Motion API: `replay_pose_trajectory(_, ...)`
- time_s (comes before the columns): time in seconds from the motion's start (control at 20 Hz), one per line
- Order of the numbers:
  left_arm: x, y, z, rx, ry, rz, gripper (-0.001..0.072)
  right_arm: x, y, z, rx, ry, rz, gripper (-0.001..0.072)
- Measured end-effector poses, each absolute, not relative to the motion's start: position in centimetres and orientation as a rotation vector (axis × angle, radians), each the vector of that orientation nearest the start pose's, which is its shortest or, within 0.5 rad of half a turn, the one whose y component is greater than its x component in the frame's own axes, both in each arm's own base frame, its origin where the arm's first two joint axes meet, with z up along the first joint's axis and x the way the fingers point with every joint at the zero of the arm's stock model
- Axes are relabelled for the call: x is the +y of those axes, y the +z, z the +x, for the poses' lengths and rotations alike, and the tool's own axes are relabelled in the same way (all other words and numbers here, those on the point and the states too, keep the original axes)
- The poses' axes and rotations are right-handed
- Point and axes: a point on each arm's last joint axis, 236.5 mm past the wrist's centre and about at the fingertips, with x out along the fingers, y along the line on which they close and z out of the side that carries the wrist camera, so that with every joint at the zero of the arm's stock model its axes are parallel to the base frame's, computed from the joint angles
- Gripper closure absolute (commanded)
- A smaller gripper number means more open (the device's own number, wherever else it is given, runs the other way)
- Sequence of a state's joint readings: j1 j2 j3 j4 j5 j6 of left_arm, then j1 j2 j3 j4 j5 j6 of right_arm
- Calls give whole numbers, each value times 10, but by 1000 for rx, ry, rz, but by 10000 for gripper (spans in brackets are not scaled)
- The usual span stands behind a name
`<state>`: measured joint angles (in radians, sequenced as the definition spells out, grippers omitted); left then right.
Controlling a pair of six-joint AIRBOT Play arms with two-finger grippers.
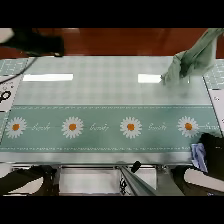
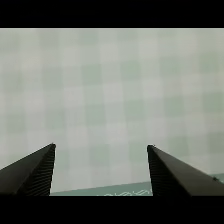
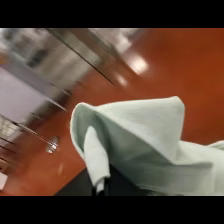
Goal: Fold the shirts.
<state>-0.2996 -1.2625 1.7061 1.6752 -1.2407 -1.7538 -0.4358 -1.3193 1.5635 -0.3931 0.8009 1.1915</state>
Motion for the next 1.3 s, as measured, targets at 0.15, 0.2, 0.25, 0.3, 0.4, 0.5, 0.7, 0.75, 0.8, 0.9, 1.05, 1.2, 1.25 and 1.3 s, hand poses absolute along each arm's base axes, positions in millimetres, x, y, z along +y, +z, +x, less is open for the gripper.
replay_pose_trajectory(0.15,-100,319,404,592,-153,-19,5,-23,427,438,-17,341,582,686)
replay_pose_trajectory(0.2,-96,345,390,534,-158,-30,5,-11,457,410,-83,361,540,686)
replay_pose_trajectory(0.25,-90,371,373,469,-163,-44,5,0,479,386,-136,374,503,686)
replay_pose_trajectory(0.3,-85,393,354,416,-168,-55,5,10,498,363,-183,386,471,686)
replay_pose_trajectory(0.4,-74,422,321,346,-173,-69,5,28,525,321,-257,407,418,686)
replay_pose_trajectory(0.5,-64,435,290,323,-172,-79,5,42,535,297,-277,426,387,686)
replay_pose_trajectory(0.7,-50,418,254,416,-150,-69,5,56,505,292,-140,428,333,686)
replay_pose_trajectory(0.75,-48,410,250,450,-144,-65,5,59,491,295,-80,430,314,686)
replay_pose_trajectory(0.8,-47,403,247,481,-138,-61,5,64,474,300,-10,438,297,686)
replay_pose_trajectory(0.9,-46,386,246,542,-129,-51,5,76,437,309,133,465,253,687)
replay_pose_trajectory(1.05,-47,360,249,626,-118,-34,5,108,380,318,361,556,204,686)
replay_pose_trajectory(1.2,-48,328,255,719,-107,-14,5,163,329,328,549,692,160,686)
replay_pose_trajectory(1.25,-49,318,256,748,-103,-8,5,188,312,331,604,742,145,686)
replay_pose_trajectory(1.3,-49,308,257,776,-100,-2,5,213,296,334,646,789,133,686)
